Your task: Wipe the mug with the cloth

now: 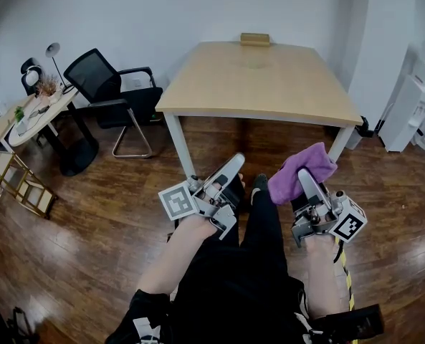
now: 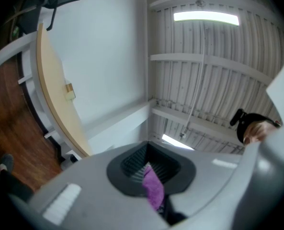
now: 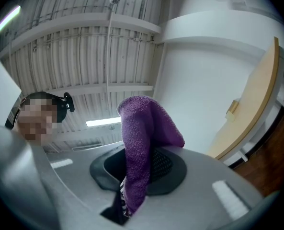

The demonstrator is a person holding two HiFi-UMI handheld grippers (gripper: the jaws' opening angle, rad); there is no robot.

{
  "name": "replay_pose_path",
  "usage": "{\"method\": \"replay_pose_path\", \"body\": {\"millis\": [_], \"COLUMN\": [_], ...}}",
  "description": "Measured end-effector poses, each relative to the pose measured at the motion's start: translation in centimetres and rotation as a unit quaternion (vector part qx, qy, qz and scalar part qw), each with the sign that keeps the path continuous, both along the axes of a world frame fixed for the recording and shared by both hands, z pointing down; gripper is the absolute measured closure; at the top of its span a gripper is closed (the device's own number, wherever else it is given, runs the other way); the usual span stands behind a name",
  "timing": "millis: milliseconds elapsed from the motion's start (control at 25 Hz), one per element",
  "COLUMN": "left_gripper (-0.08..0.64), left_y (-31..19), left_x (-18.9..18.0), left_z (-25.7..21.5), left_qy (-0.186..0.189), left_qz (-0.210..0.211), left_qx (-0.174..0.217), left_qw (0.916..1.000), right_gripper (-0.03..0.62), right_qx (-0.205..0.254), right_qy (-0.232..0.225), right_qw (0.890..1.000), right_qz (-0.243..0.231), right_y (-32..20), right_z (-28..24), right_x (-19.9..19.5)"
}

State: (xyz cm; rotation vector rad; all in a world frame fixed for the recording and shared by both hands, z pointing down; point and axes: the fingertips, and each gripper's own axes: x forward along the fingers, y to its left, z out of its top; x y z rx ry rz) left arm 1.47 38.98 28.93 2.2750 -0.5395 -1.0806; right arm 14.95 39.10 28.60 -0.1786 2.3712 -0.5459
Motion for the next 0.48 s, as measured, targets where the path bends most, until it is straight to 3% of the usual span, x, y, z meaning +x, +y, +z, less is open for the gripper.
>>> {"method": "replay_pose_path", "body": {"millis": [480], "left_gripper": [0.558], "left_y": [0.04], "left_x": [-0.25], "left_z": [-0.1], "left_qy": [0.002], "left_qz": [-0.002], "left_qx": [0.002], "left_qw": [1.0], "right_gripper": [0.532], "right_qx": [0.001], "right_qy": [-0.006], "right_qw": [1.0], "right_qz": [-0.006], "right_y": [0.2], "right_z": [-0.26], "right_x": [-0.02]}}
